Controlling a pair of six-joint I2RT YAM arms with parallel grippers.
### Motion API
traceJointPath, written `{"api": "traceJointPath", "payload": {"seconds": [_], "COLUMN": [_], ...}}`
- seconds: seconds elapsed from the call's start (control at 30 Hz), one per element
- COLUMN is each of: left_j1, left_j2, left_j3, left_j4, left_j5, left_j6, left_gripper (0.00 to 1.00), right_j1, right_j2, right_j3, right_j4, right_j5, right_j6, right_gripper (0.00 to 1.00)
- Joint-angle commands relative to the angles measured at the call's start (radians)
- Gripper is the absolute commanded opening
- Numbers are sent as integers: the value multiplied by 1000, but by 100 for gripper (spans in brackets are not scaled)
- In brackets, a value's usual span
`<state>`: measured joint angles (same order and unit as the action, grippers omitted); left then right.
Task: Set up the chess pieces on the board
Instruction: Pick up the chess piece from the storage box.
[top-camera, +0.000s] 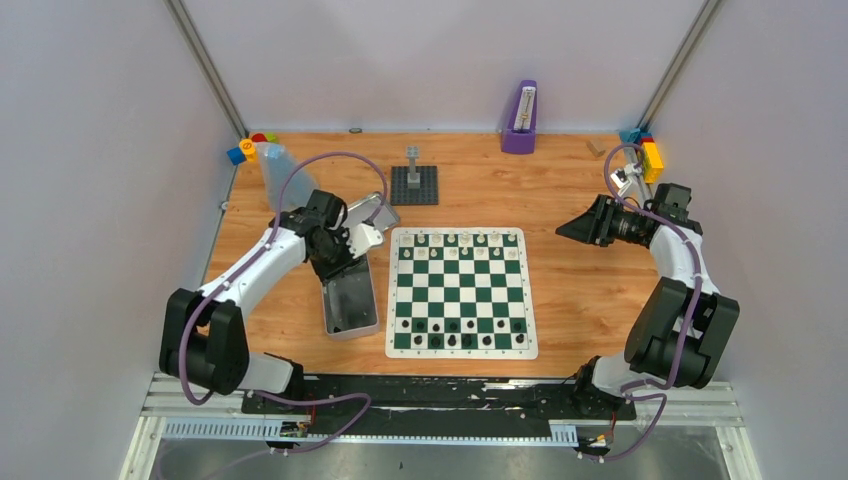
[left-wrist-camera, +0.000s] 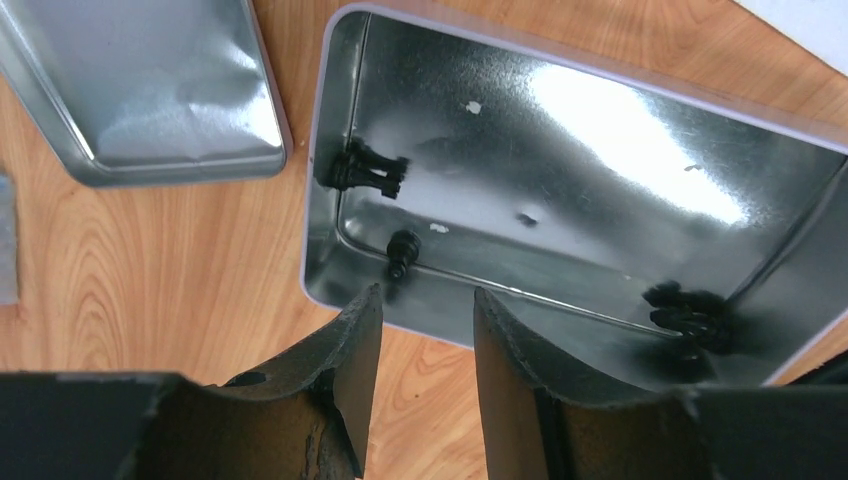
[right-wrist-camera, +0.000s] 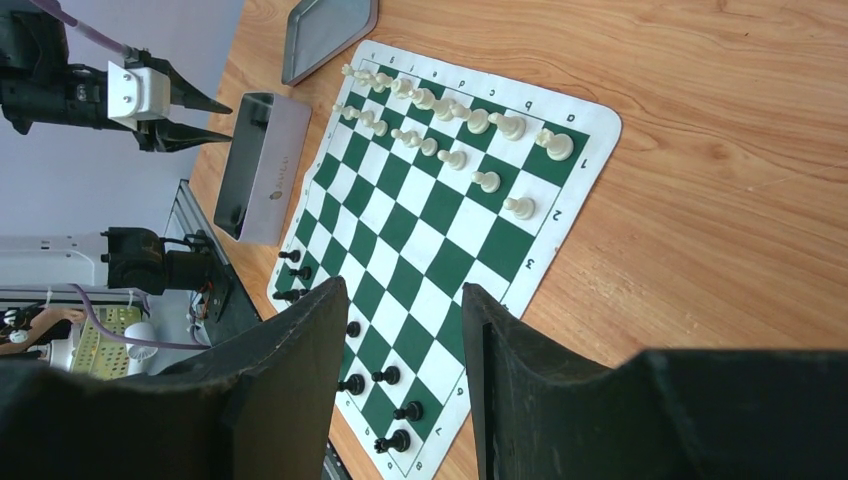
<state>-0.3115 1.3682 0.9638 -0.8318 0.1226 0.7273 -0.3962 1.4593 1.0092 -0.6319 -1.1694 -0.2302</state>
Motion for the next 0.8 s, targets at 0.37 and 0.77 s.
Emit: {"api": "traceJointPath", "payload": {"seconds": [0.37, 0.77], "left_j1": [27, 32], "left_j2": [122, 193], "left_j3": [-8, -6], "left_j4": [75, 71], "left_j5": [-7, -49], "left_j6": [161, 222], "left_gripper": [45, 44], "right_j1": [-2, -2], "right_j2": [-8, -11], "right_j3": [39, 37], "right_j4": [10, 9], "right_j5": [-35, -35], "right_j6": [-24, -24], "right_gripper": [47, 47]}}
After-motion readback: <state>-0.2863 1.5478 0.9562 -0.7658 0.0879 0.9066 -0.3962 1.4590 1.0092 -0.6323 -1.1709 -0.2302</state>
